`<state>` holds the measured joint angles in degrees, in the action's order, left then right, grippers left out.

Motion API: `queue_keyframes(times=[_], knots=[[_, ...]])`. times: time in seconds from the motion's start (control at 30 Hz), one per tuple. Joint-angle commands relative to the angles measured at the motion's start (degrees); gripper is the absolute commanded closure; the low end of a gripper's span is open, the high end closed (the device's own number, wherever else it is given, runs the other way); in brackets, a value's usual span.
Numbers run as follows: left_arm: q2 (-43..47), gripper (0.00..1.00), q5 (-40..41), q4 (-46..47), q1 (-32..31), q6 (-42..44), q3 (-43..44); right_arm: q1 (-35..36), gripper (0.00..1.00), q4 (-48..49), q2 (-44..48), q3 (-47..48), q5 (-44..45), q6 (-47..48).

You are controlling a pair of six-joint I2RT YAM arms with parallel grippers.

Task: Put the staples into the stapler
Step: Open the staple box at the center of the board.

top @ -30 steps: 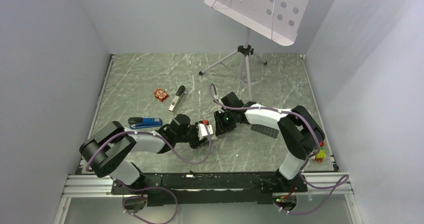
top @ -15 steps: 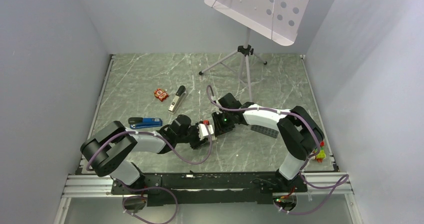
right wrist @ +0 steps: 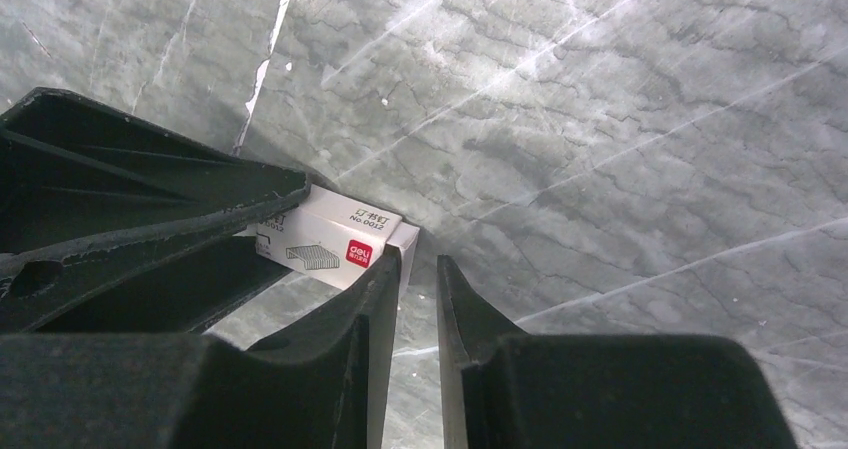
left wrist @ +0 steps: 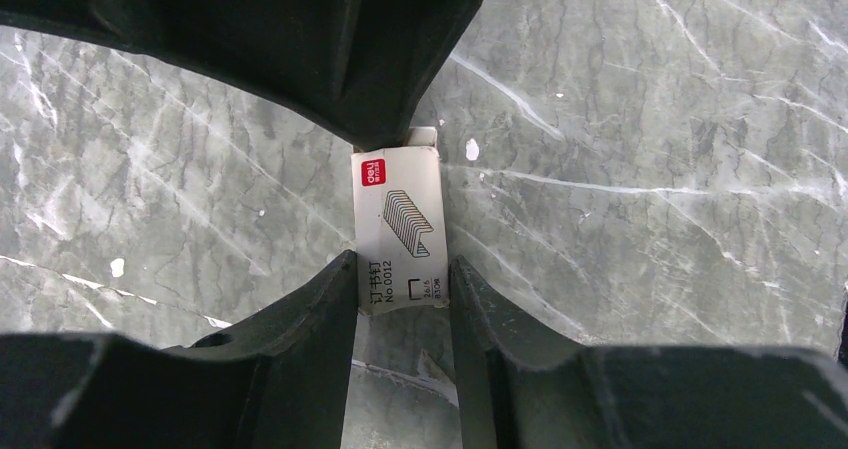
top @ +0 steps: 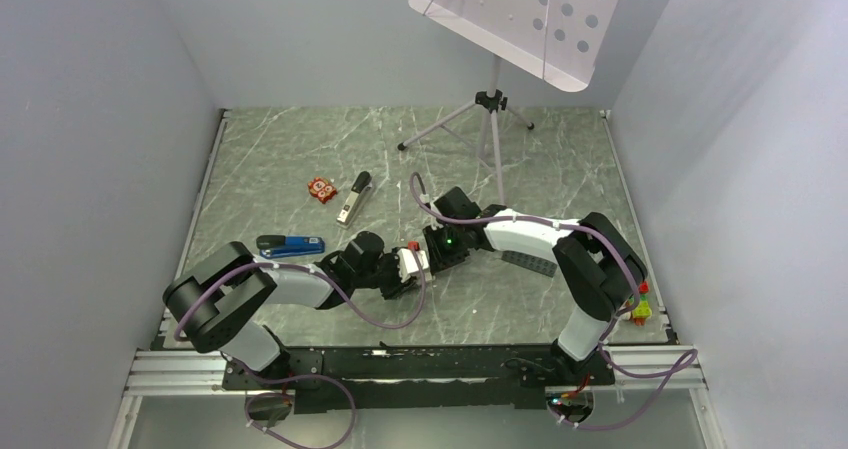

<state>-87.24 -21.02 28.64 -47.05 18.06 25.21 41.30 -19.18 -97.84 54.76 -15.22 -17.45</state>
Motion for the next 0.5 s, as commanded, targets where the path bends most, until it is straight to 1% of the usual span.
queue_keyframes(times=[0.0,0.2,0.33,0.4,0.47], knots=[[-0.7,0.63,0.6,0.1,-0.4,-1.3,1.2,0.5,0.77,-0.3,0.1,1.7,1.4,0.9],[-0.4,0.65,1.5,0.4,-0.5,-2.2,0.4,0.5,0.8,-0.4,0.2,1.8,2.6,1.1],[-0.4,0.66,1.9,0.7,-0.5,-2.7,0.0,0.5,0.86,-0.4,0.4,1.9,3.1,1.3],[-0.2,0.67,2.3,0.8,-0.5,-2.9,-0.2,0.5,0.87,-0.5,0.3,1.8,3.4,1.3],[-0.1,0.68,2.4,1.0,-0.7,-3.1,-0.4,0.5,0.91,-0.5,0.4,1.8,3.6,1.4]])
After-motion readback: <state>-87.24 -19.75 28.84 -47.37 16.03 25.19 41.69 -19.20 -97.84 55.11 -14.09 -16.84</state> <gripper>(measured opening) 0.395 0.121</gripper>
